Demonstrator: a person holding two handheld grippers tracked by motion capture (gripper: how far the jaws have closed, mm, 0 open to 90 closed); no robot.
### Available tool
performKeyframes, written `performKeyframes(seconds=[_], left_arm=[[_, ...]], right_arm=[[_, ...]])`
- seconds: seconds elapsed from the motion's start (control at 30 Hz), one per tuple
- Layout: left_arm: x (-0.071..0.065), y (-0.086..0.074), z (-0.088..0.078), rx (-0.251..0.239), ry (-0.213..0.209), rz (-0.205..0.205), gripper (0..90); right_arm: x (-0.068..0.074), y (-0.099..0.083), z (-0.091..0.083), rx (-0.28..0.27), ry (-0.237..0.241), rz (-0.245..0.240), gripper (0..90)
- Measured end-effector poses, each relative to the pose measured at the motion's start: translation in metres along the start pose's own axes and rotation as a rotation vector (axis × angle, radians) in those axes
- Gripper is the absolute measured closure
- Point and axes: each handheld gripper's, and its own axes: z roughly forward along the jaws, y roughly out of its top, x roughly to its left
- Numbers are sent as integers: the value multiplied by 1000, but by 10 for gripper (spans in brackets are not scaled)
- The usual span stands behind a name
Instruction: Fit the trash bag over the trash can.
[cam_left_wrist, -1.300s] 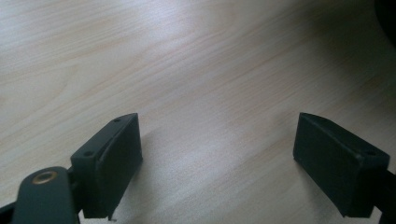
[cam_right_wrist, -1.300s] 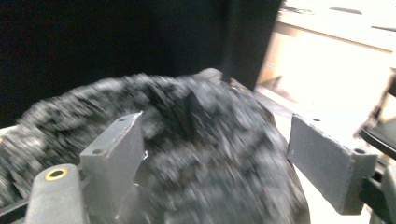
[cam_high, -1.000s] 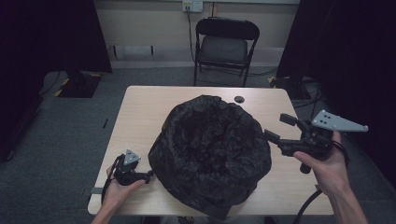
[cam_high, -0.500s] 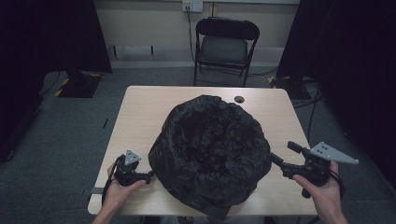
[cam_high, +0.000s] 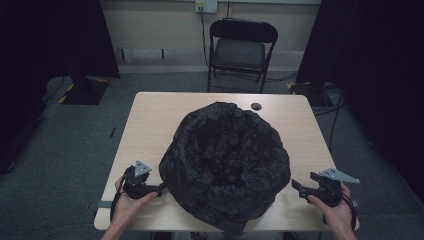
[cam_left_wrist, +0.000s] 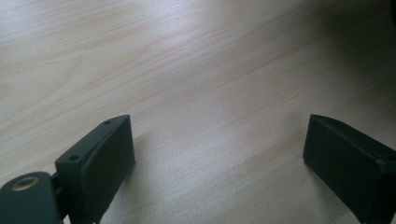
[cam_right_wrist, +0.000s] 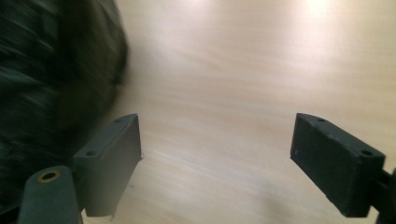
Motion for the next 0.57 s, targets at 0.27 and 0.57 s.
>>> performKeyframes(seconds=[0.27,0.57], left_arm=[[0,0,0,3,7,-7,73],[0,1,1,5,11,-11,59]], right_arm=[[-9,-12,17,94,-97,-25,159],[-5,-12,23,117,-117,-46,159]])
